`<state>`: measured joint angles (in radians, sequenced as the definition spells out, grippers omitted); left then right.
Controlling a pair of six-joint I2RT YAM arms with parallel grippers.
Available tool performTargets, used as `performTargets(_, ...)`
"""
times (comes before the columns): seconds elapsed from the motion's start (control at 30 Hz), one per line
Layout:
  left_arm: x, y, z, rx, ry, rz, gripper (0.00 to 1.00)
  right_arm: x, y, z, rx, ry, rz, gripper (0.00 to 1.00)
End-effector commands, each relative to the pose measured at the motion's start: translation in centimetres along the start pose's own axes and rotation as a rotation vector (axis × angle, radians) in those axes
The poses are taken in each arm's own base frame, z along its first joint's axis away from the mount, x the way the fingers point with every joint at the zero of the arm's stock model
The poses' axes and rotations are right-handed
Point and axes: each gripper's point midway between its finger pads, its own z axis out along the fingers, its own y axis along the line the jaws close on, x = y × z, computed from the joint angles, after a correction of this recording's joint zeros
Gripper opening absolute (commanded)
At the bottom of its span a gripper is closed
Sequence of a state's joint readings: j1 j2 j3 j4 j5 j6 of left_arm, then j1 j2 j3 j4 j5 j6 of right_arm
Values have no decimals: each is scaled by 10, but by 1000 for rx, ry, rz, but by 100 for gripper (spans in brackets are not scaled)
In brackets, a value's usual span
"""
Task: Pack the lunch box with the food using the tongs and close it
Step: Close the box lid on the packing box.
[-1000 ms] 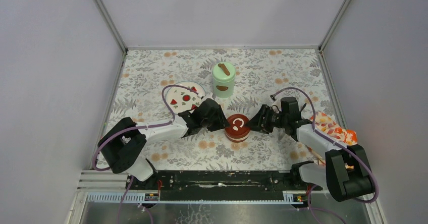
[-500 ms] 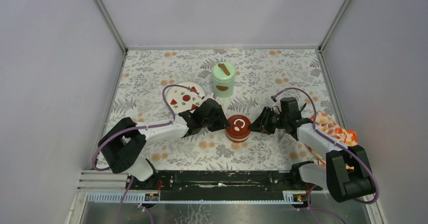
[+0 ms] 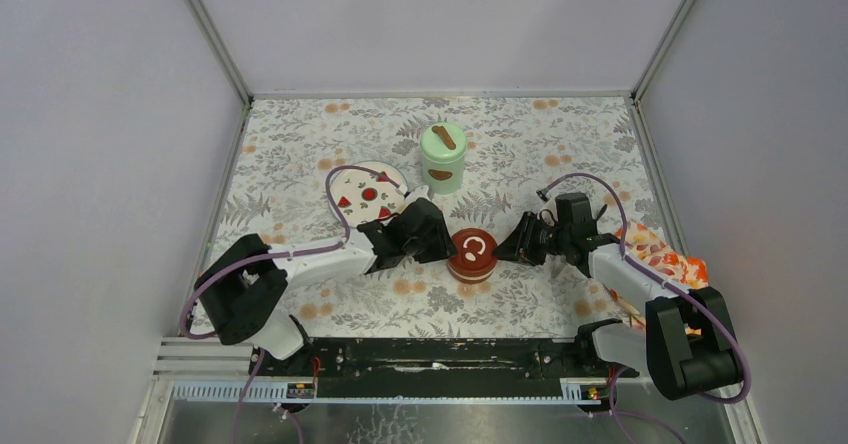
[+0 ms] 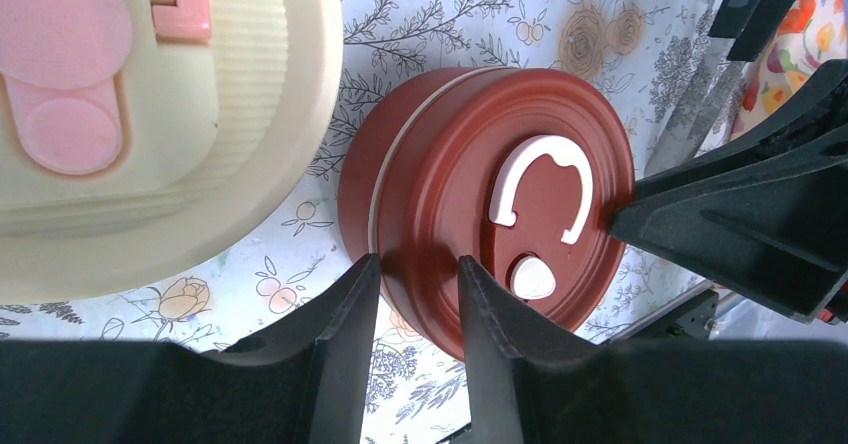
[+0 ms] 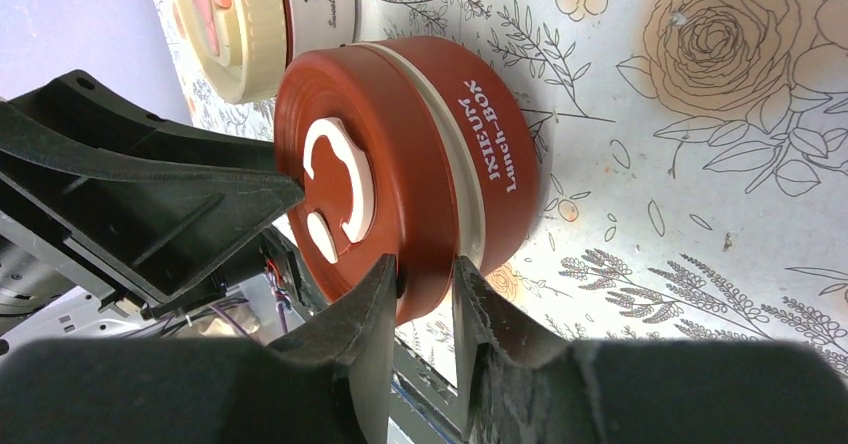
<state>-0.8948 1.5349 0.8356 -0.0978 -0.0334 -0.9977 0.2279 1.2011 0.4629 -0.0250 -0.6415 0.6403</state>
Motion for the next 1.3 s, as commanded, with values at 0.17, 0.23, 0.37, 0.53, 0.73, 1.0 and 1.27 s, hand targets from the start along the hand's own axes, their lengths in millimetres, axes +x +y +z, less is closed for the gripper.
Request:
performTargets(0.17,-14,-42,-12,114,-78,56,41,-12,20,-1,-72,-25,-83,32)
performTargets(0.23,-14,-43,-12,124,-81,46,43,-13,29,-3,-107,-28,-87,35)
performTargets(0.37,-13,-39,-14,124,-88,22,47,-15,43,-6,-162,-37,-83,36)
performTargets(0.53,-15,-33,-16,120,-114,-9,47,-14,48,-5,-201,-30,-59,36)
performTargets(0.73,-16,-35,-20,129,-121,11,42,-12,42,-4,-182,-40,-49,34)
performTargets(1.0,-14,-41,-18,128,-112,39,41,-9,24,-7,-79,-43,-69,35)
performTargets(1.27,-10,-37,-13,73,-104,65,41,-5,15,-4,-54,-35,-70,35)
